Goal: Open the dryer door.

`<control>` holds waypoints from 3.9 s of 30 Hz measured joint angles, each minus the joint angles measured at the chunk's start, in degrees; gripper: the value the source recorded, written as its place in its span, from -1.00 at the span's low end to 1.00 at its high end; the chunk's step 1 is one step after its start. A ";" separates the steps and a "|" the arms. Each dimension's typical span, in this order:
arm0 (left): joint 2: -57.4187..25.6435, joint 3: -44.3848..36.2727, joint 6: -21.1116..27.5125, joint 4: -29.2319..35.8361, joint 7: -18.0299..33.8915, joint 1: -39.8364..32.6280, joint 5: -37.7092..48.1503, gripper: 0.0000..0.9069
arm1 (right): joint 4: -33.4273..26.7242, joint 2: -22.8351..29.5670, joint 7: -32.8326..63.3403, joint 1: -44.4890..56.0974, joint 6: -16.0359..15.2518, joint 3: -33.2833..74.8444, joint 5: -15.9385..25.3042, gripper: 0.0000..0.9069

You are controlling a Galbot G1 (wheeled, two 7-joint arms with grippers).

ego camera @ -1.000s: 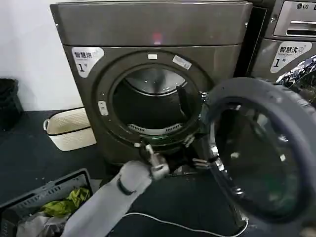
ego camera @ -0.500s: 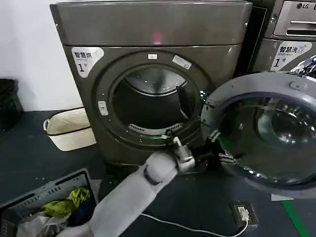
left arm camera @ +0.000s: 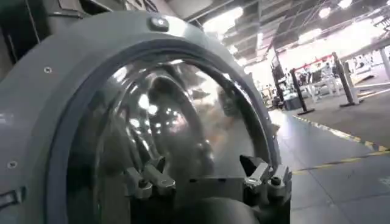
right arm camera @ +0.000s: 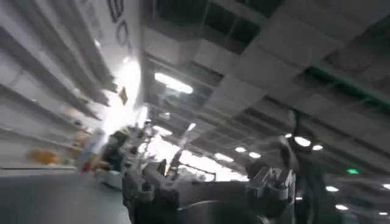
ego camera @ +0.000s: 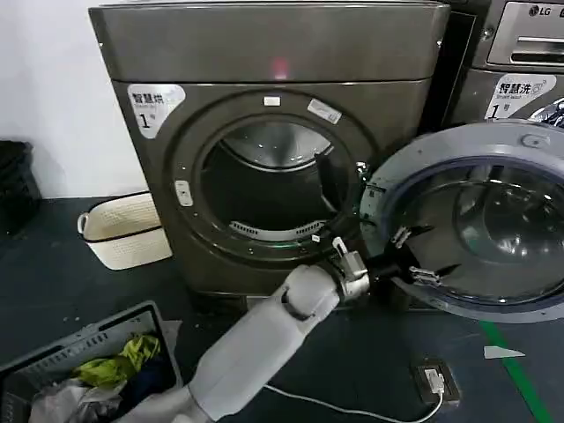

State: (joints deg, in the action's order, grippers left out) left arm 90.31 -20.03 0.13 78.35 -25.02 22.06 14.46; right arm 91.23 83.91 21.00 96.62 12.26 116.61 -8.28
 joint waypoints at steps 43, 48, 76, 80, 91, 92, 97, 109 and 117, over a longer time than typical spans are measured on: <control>-35.60 14.30 0.03 31.32 -0.55 19.75 -1.34 1.00 | -3.91 -3.68 -4.57 -1.72 1.92 -3.78 -5.60 1.00; -44.65 17.61 -0.44 34.36 -0.26 22.83 -1.82 1.00 | -4.89 -4.88 -4.85 -2.33 2.10 -5.83 -5.40 1.00; -77.43 28.44 -43.37 19.55 -3.12 26.88 -38.72 1.00 | -12.14 -8.29 -6.62 -4.82 5.13 -11.67 -4.56 1.00; -78.72 30.08 -47.06 16.44 -0.20 26.96 -50.37 1.00 | -12.57 -8.04 -6.62 -5.04 5.54 -11.85 -4.88 1.00; -80.47 30.44 -47.47 13.20 4.90 27.06 -81.24 1.00 | -13.11 -8.20 -6.65 -4.85 5.44 -11.53 -5.74 1.00; -80.53 30.23 -47.48 13.23 4.90 27.24 -82.24 1.00 | -13.11 -8.18 -6.65 -4.80 5.24 -11.51 -5.70 1.00; -80.57 29.02 -47.45 13.17 4.95 28.28 -86.82 1.00 | -13.00 -7.82 -6.60 -4.74 4.53 -11.42 -5.93 1.00; -83.28 26.76 -47.39 13.51 5.24 31.87 -82.47 1.00 | -12.90 -7.52 -6.99 -4.63 5.24 -11.73 -5.87 1.00; -83.60 26.56 -47.34 15.39 4.78 34.68 -81.97 1.00 | -12.56 -7.28 -7.15 -4.32 5.70 -12.01 -5.97 1.00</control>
State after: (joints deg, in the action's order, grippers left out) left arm 6.72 6.53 -47.21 93.75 -20.24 56.74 -67.51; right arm 78.67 76.64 13.85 92.31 17.97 104.60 -14.26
